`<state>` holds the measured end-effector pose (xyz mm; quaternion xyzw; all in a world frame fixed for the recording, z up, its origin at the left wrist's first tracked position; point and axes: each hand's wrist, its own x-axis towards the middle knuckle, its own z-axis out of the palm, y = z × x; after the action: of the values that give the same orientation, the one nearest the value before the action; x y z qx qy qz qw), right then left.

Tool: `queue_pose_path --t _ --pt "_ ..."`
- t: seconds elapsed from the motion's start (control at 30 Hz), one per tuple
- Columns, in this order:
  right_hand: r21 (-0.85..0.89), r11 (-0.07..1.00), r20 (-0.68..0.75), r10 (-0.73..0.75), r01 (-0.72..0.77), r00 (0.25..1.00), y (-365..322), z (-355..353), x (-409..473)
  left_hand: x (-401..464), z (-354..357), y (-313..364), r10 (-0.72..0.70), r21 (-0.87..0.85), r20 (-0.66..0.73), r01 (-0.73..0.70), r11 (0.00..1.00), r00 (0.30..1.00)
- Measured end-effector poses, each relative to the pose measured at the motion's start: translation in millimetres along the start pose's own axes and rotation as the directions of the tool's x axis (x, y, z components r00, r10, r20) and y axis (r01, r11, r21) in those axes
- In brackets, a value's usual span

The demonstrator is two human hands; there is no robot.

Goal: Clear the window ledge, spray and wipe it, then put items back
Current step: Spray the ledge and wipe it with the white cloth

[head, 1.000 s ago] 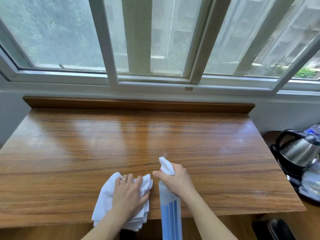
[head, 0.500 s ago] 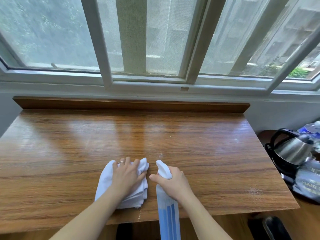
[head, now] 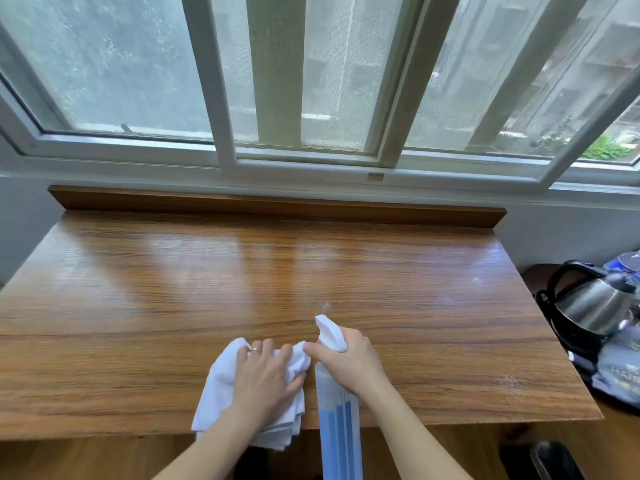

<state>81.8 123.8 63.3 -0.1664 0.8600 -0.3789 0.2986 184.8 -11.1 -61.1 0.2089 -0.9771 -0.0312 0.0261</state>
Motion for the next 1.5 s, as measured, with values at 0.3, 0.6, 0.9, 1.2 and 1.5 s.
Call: queue_pose_path --t 0.3,0.6,0.9,1.2,1.5 --pt "0.003 0.999 0.051 -0.033 0.033 0.998 3.8 11.5 -10.5 -72.1 6.5 25.7 0.085 -0.04 -0.057 -0.087 0.995 0.995" --pt "0.014 0.999 0.059 -0.037 0.037 0.998 7.7 5.1 -14.1 -42.4 3.5 15.7 0.07 -0.027 -0.023 -0.071 0.997 0.997" --pt "0.015 1.0 0.065 -0.022 0.021 0.998 9.3 1.3 -13.6 11.9 -5.4 7.3 0.001 0.002 0.005 -0.001 1.0 1.0" --pt "0.002 1.0 0.069 -0.018 0.018 0.997 16.5 6.3 -15.5 -8.5 -7.0 15.8 -0.039 -0.009 0.03 0.04 0.999 0.999" --pt "0.01 1.0 0.062 -0.024 0.023 0.998 20.6 8.2 -19.2 -68.7 3.5 24.9 0.059 0.028 -0.076 -0.057 0.998 0.995"
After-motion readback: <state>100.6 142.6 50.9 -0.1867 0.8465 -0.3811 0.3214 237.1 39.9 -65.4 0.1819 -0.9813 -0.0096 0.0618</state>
